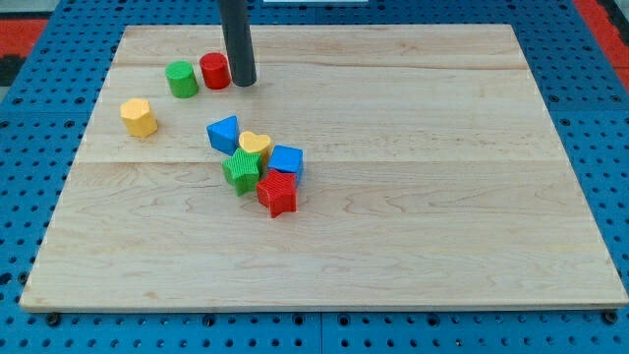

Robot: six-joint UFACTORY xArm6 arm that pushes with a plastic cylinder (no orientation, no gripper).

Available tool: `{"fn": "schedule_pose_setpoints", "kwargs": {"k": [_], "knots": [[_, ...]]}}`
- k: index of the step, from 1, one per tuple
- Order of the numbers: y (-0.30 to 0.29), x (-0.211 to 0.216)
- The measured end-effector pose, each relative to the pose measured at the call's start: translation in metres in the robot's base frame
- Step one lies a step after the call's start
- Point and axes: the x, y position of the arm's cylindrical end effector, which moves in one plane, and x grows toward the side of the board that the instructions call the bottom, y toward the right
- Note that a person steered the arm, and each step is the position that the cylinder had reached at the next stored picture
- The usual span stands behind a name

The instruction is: Move the red circle to the top left corner

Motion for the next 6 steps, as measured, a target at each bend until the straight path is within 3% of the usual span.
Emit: {"fn": "schedule_pose_setpoints", "kwargs": {"k": [2,3,5,6], "knots": [[-0.109,-0.046],[-0.073,-0.050],[-0.142,-0.027],[-0.128,-0.004]]}}
